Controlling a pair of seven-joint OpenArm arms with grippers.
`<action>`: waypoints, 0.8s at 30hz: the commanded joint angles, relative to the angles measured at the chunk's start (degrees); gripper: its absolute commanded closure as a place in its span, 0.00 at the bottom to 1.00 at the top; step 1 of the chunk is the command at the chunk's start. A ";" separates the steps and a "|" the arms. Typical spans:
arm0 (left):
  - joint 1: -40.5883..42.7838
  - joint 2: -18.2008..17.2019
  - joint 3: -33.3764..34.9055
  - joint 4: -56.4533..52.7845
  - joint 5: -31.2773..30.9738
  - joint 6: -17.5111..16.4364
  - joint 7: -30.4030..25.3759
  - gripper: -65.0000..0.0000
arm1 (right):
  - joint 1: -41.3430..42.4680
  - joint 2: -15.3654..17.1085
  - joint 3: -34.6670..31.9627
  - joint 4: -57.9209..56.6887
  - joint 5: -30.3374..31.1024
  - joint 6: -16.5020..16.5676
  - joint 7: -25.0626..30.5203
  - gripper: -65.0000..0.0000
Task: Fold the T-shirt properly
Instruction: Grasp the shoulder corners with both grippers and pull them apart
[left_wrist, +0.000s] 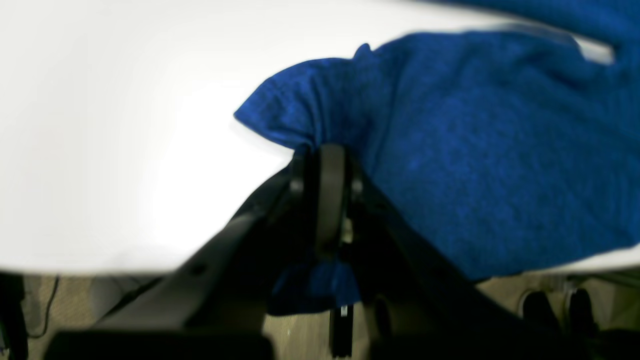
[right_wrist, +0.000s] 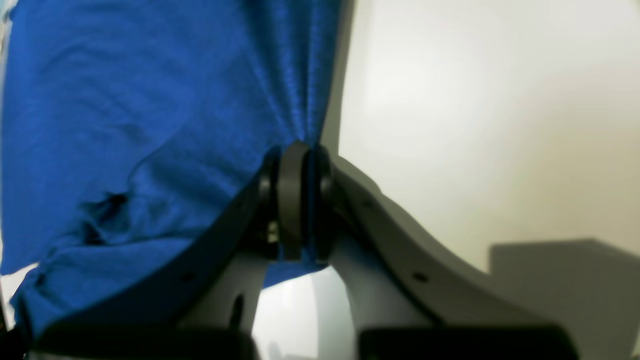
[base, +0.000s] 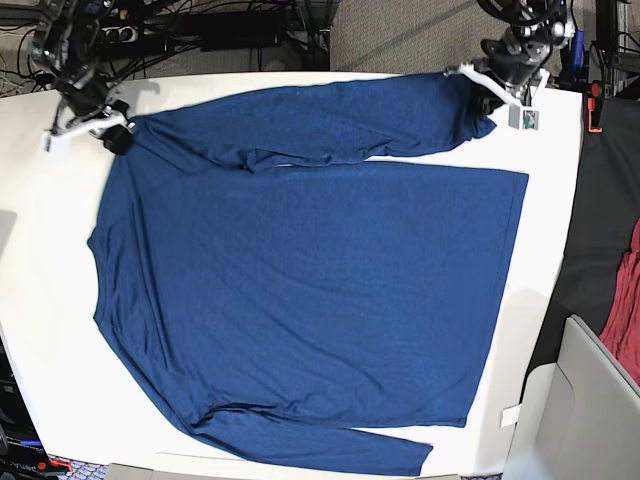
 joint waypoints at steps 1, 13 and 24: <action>0.91 -0.48 -0.27 1.57 0.11 0.00 0.07 1.00 | -1.01 0.98 1.46 2.49 1.05 0.56 1.04 0.97; 3.64 -0.65 -4.05 8.87 0.11 0.00 -1.52 1.00 | -6.55 2.92 8.58 4.16 8.96 0.56 0.95 0.97; -8.50 -0.39 -5.28 10.63 0.11 -0.08 2.18 1.00 | -6.11 2.48 8.41 4.07 8.79 0.56 1.04 0.97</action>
